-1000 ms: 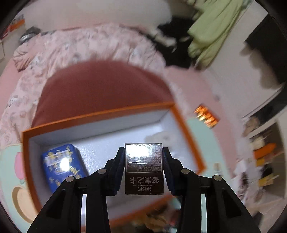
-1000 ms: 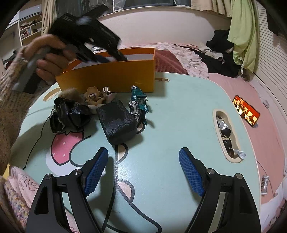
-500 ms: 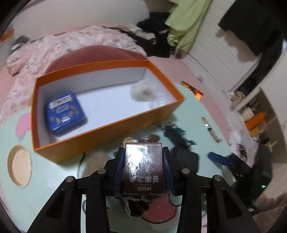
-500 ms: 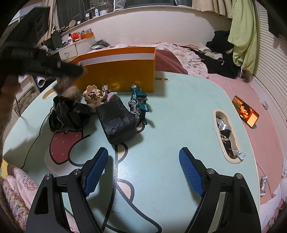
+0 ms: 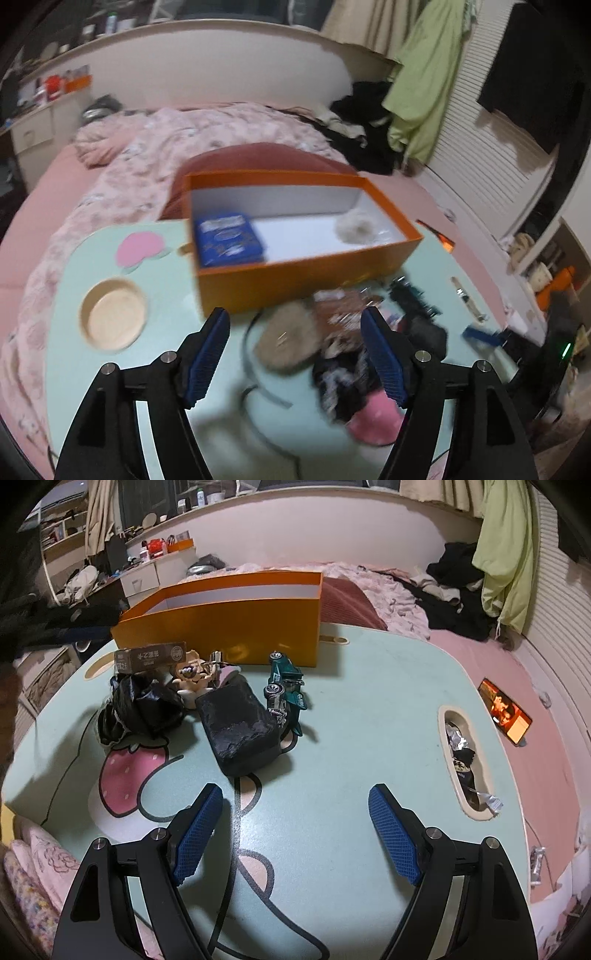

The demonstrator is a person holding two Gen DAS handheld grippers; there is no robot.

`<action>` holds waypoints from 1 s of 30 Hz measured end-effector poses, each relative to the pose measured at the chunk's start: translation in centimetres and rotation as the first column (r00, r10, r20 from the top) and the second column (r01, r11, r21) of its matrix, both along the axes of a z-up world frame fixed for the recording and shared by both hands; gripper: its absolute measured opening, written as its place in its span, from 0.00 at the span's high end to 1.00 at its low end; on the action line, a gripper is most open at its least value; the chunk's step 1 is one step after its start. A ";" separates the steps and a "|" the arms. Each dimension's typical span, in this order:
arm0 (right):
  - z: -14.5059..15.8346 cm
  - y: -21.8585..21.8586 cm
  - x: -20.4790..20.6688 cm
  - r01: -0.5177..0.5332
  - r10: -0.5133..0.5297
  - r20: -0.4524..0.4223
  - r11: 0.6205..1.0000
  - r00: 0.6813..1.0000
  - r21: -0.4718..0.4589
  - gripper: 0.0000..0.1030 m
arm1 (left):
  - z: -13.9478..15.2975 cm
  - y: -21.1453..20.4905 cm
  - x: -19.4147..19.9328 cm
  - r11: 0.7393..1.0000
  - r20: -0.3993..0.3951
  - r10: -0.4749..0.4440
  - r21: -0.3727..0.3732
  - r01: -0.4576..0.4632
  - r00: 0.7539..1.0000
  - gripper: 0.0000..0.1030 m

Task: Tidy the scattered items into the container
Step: 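Carry the brown carton out and set it on the table with the left gripper, then reach the right gripper into the box and grasp the white fur pompom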

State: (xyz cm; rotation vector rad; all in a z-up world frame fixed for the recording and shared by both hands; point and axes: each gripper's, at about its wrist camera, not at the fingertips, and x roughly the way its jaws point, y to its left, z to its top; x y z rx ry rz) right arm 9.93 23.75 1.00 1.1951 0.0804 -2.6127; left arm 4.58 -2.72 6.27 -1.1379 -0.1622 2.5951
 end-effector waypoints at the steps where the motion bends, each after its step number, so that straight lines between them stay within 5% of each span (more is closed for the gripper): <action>1: 0.5 0.3 -0.2 0.005 -0.005 -0.012 1.000 1.000 -0.012 0.21 | -0.4 -0.5 0.4 1.000 0.002 0.017 -0.001 -0.017 1.000 0.29; 12: 9.5 -1.0 -8.5 -0.060 0.052 -0.203 0.998 0.978 -0.033 0.22 | -3.2 -1.7 2.1 0.996 0.035 0.086 -0.037 -0.085 0.996 0.29; 19: 7.8 -8.1 -17.2 -0.193 0.199 -0.002 0.955 0.980 0.224 0.53 | -3.9 -1.3 2.4 0.997 0.044 0.068 -0.047 -0.066 0.997 0.29; 26: 2.2 -10.6 -21.6 -0.265 0.189 0.222 0.880 0.957 0.393 0.55 | -4.2 -2.2 2.5 0.997 0.063 0.080 0.009 -0.081 0.995 0.29; 30: 0.4 -11.1 -21.4 -0.282 0.183 0.249 0.846 0.951 0.452 0.70 | -4.3 -2.2 2.3 0.996 0.072 0.080 0.018 -0.082 0.994 0.29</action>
